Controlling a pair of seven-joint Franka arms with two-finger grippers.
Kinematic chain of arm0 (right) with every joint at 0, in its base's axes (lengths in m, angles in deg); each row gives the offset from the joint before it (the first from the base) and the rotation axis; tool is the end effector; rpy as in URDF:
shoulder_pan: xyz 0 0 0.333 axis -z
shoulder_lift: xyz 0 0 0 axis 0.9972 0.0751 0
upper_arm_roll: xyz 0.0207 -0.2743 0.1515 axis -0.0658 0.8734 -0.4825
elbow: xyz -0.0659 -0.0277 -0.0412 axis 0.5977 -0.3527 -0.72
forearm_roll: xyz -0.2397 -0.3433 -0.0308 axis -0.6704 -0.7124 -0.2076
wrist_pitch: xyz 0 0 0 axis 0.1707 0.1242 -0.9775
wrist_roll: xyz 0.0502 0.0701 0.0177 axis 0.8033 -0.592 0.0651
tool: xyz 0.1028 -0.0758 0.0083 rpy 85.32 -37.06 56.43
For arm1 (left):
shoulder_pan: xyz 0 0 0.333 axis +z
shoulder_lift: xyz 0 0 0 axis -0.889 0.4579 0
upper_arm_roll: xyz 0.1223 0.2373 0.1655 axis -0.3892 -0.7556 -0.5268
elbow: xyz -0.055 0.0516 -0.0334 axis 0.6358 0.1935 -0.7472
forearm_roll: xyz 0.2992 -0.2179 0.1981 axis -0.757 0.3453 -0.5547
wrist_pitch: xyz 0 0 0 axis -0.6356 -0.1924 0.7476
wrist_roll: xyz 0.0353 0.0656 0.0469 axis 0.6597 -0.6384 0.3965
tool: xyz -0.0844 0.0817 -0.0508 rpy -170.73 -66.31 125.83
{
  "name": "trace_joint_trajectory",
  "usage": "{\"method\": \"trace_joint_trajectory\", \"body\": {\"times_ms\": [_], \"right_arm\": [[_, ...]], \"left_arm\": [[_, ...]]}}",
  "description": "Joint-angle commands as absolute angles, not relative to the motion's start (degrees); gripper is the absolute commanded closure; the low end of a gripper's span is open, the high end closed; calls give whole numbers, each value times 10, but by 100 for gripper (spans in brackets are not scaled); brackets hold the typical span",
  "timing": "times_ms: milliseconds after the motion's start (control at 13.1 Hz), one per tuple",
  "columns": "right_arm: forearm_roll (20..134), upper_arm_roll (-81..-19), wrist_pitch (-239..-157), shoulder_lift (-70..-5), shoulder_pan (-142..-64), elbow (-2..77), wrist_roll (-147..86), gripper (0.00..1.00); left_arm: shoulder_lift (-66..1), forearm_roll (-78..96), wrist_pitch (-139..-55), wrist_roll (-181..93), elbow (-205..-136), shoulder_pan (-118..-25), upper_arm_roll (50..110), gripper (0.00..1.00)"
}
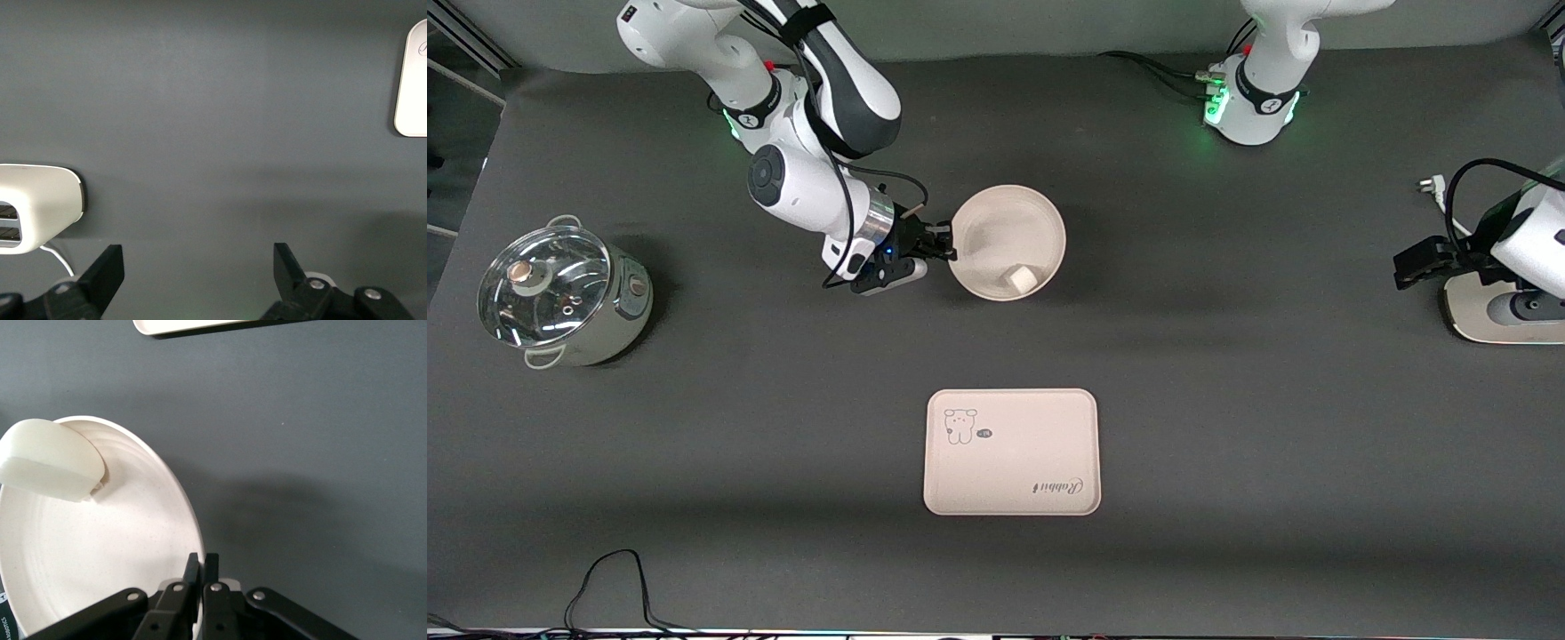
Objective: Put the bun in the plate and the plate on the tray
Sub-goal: 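Carry the plate with the right gripper over the white tray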
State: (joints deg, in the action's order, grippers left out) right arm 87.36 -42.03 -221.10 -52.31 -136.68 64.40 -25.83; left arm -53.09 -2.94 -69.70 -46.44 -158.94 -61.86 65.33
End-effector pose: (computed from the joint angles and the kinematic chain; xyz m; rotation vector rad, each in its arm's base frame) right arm 0.4514 0.3664 0.2842 -2.6183 -0.0771 0.1279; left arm 0.6054 -0.0229 0.5660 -3.0926 -0.0290 0.0872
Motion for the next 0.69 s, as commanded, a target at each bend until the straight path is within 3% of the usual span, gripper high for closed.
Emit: {"method": "trace_joint_trajectory", "body": {"times_ms": [0,610], "right_arm": [[855,-402,-2197,-462,-1356,565,-261,100],[847,-379,-2059,-199,-1244,166,-259,100]], "left_arm": [[-526,-31,-691,-465,-1575,-627,650,0],[-526,-31,-691,-464,-1575,-627,651,0]]}}
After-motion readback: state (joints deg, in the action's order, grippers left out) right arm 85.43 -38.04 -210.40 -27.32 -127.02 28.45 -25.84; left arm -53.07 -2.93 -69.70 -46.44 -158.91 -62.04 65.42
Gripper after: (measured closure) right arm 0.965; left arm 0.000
